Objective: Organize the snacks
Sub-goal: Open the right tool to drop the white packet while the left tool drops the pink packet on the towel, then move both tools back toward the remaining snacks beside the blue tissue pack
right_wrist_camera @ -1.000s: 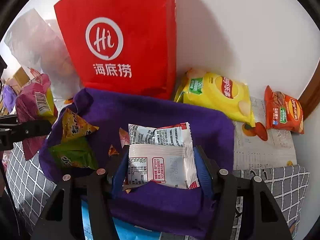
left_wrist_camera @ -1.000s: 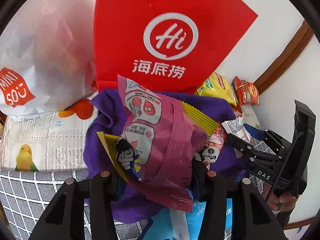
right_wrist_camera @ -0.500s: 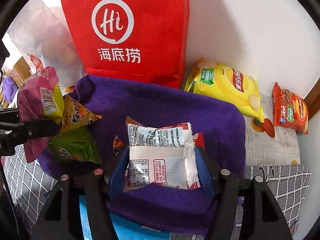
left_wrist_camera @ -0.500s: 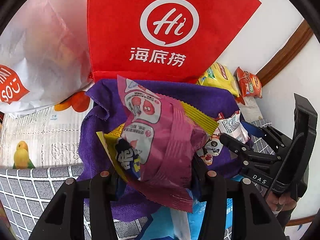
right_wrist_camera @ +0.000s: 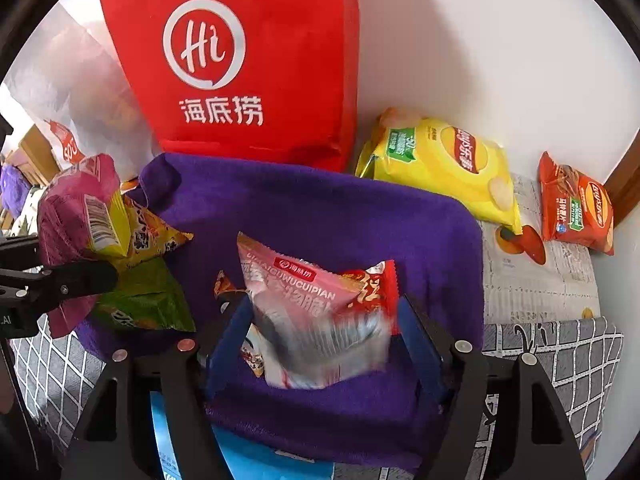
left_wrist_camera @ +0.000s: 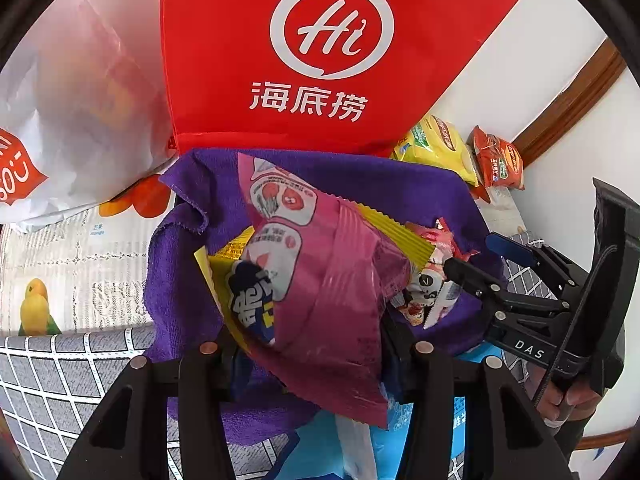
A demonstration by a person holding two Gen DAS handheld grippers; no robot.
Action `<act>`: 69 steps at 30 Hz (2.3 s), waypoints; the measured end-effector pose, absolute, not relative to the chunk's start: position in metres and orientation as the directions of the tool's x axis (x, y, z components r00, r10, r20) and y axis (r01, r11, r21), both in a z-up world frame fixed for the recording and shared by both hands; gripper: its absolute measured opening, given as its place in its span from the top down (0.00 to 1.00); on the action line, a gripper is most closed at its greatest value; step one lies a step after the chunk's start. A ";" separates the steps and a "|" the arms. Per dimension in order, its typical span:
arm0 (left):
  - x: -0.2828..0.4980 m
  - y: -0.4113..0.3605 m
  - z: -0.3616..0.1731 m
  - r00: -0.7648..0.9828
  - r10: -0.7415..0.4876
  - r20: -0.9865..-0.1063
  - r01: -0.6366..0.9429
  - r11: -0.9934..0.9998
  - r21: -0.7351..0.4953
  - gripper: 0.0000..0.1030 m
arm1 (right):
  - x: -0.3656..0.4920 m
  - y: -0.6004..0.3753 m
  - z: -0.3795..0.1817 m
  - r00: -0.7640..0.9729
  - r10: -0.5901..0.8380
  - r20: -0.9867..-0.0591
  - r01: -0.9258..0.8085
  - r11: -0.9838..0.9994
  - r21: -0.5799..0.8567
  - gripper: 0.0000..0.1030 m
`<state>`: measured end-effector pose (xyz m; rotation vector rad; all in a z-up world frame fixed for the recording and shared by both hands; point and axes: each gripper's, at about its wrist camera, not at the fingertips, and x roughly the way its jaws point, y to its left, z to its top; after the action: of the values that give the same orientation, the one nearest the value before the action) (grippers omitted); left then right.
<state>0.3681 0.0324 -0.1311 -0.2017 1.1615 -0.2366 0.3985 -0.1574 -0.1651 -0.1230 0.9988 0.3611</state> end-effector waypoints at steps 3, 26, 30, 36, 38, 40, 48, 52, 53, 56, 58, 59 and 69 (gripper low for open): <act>0.368 0.034 -0.130 0.379 -0.295 -0.877 0.080 0.955 -0.286 0.51 | 0.399 -0.161 -0.162 0.495 0.244 -0.834 -0.341 0.937 0.072 0.27; 0.356 0.043 -0.092 0.492 -0.308 -0.814 0.086 0.948 -0.306 0.18 | 0.389 -0.181 -0.127 0.581 0.271 -0.768 -0.297 0.949 0.110 0.25; 0.354 0.044 -0.088 0.495 -0.317 -0.809 0.085 0.944 -0.318 0.18 | 0.386 -0.181 -0.122 0.592 0.267 -0.760 -0.293 0.950 0.105 0.25; 0.346 0.037 -0.075 0.514 -0.308 -0.801 0.116 0.950 -0.291 0.18 | 0.377 -0.180 -0.106 0.612 0.242 -0.753 -0.285 0.956 0.076 0.23; 0.344 0.034 -0.073 0.513 -0.298 -0.805 0.120 0.953 -0.277 0.18 | 0.372 -0.182 -0.100 0.630 0.222 -0.744 -0.267 0.962 0.060 0.20; 0.342 0.031 -0.070 0.507 -0.305 -0.806 0.128 0.952 -0.279 0.18 | 0.363 -0.187 -0.094 0.664 0.184 -0.725 -0.227 0.973 0.040 0.18; 0.323 0.016 -0.052 0.506 -0.332 -0.796 0.166 0.943 -0.288 0.18 | 0.321 -0.205 -0.081 0.696 0.143 -0.704 -0.179 0.984 0.023 0.12; 0.307 0.010 -0.036 0.519 -0.364 -0.773 0.212 0.932 -0.296 0.18 | 0.297 -0.215 -0.073 0.708 0.119 -0.696 -0.141 0.990 0.026 0.12; 0.302 0.009 -0.030 0.527 -0.360 -0.770 0.218 0.933 -0.287 0.18 | 0.290 -0.218 -0.071 0.706 0.109 -0.700 -0.127 0.992 0.027 0.12; 0.289 0.011 -0.013 0.566 -0.373 -0.735 0.224 0.928 -0.298 0.18 | 0.273 -0.222 -0.065 0.707 0.105 -0.699 -0.122 0.992 0.025 0.12; 0.279 0.013 -0.006 0.587 -0.374 -0.718 0.217 0.927 -0.306 0.18 | 0.258 -0.223 -0.061 0.713 0.104 -0.694 -0.133 0.991 0.011 0.12; 0.276 0.013 -0.004 0.590 -0.365 -0.720 0.212 0.931 -0.299 0.18 | 0.253 -0.224 -0.061 0.714 0.107 -0.692 -0.138 0.990 0.011 0.12; 0.218 0.016 0.004 0.620 -0.357 -0.699 0.235 0.934 -0.268 0.18 | 0.202 -0.220 -0.061 0.744 0.181 -0.643 -0.168 0.982 0.081 0.12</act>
<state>0.2181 0.0158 0.0045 -0.1562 0.8365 -0.3418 0.2018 -0.2200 -0.0607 0.0185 0.7058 0.1911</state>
